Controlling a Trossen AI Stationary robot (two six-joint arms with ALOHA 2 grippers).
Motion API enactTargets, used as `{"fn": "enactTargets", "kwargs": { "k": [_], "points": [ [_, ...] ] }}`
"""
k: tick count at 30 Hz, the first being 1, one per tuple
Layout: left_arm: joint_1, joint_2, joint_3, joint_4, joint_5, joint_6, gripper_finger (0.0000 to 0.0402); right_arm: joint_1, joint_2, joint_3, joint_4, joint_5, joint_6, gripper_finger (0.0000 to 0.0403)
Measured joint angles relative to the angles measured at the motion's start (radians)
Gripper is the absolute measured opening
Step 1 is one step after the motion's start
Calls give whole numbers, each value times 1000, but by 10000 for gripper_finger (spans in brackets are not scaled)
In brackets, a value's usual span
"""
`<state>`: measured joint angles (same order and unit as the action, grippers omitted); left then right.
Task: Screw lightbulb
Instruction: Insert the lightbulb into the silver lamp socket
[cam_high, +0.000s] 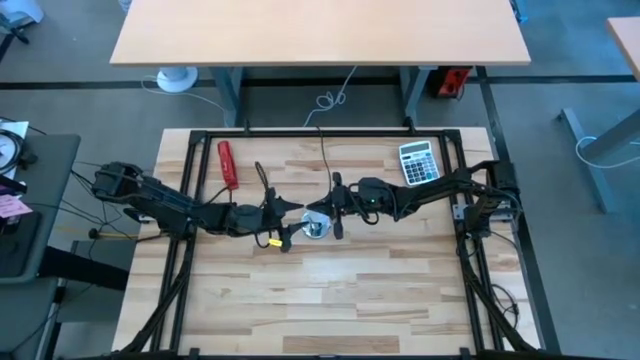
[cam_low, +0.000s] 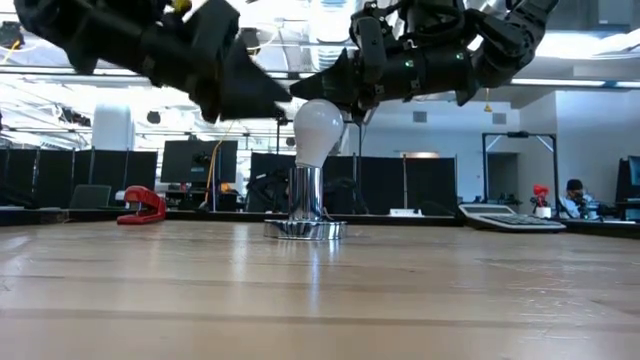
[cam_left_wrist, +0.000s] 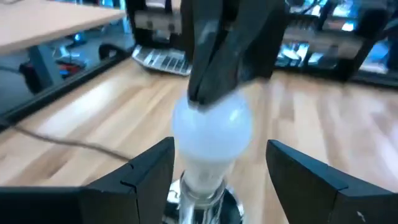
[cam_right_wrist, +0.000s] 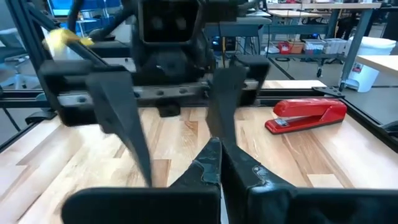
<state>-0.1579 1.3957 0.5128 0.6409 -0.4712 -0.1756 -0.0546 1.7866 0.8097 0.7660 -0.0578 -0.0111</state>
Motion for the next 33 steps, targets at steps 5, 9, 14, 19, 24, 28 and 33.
{"fn": "enactTargets", "kwargs": {
  "k": [5,9,14,19,24,28,33],
  "points": [
    [7,65,-7,0,-22,-7,241,0,0,0,17,0,-21,6],
    [16,97,0,58,-29,13,241,0,0,0,27,0,-21,6],
    [22,95,3,155,-27,64,242,0,0,0,29,0,-23,6],
    [25,96,2,188,8,108,242,0,0,0,29,0,-23,6],
    [26,96,20,185,48,130,242,-1,0,0,34,0,-24,6],
    [39,96,43,171,48,129,242,0,1,0,41,0,-28,6],
    [48,96,50,169,48,124,241,-1,1,0,45,0,-27,6]
  ]
}}
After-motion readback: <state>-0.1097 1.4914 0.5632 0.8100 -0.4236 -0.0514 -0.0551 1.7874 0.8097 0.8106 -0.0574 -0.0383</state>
